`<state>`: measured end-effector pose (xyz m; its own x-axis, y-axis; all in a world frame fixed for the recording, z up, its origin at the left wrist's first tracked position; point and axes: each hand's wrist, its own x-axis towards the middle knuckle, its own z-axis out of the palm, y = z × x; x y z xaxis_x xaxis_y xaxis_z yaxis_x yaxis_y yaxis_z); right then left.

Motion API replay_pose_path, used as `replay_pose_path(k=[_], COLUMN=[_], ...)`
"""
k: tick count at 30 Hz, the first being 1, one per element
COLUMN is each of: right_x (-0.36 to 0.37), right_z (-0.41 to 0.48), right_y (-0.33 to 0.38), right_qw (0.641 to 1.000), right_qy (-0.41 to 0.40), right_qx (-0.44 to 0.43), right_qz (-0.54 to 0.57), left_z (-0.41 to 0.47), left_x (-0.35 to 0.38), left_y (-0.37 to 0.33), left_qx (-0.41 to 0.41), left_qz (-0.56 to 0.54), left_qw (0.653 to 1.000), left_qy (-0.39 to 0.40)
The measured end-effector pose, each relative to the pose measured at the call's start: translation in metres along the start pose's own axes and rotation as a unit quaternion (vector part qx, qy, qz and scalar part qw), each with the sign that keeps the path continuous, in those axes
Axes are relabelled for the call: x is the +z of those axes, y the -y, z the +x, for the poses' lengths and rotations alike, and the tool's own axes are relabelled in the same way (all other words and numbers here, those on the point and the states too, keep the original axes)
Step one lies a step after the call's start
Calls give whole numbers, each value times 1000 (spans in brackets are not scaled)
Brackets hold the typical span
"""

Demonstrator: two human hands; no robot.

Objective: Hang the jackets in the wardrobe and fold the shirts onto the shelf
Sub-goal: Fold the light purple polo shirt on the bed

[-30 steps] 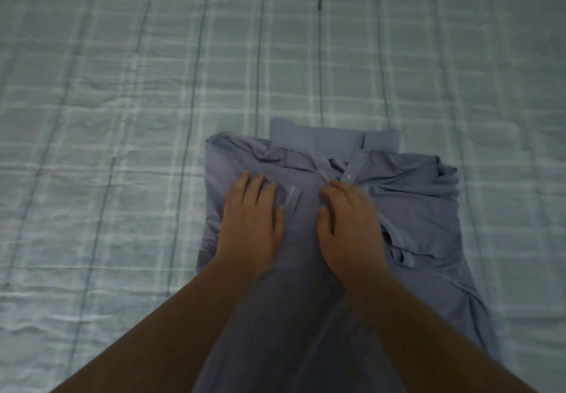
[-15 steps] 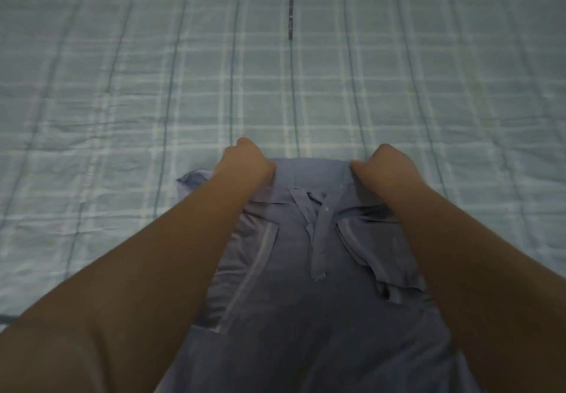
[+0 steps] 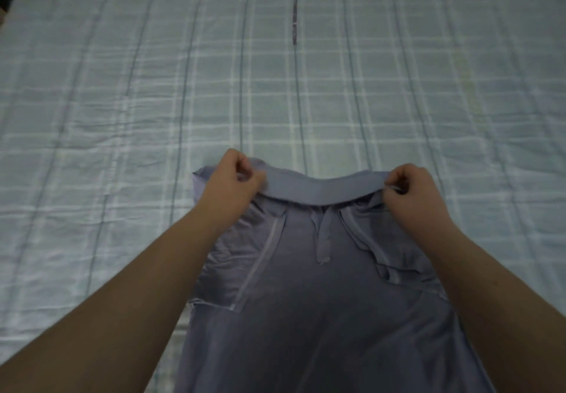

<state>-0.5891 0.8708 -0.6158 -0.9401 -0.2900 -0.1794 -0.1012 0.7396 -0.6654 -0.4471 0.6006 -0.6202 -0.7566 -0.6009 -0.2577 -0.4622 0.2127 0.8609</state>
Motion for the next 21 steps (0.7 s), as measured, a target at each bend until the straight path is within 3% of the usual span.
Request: replay_pose_path(k=[4, 8, 11, 13, 15, 18, 21], right_x=[2, 7, 9, 7, 3, -1, 1], right_z=[-6, 9, 25, 32, 39, 45, 43], right_y=[-1, 9, 9, 10, 16, 17, 14], right_qw=[999, 989, 971, 960, 961, 977, 985], right_qy=[26, -2, 84, 161, 183, 112, 55], right_qx=[-1, 140, 205, 211, 195, 178, 160], right_qz=[-36, -50, -87, -94, -63, 42, 45], left_z=[-11, 4, 15, 24, 29, 31, 29], left_x=[5, 13, 13, 10, 7, 5, 8], left_y=[10, 3, -12, -17, -16, -3, 11], left_qx=[11, -105, -179, -206, -205, -202, -123], left_qz=[52, 68, 114, 101, 72, -28, 19], left_qw=[999, 992, 977, 971, 973, 977, 992], left_qy=[9, -13, 35, 68, 80, 54, 6])
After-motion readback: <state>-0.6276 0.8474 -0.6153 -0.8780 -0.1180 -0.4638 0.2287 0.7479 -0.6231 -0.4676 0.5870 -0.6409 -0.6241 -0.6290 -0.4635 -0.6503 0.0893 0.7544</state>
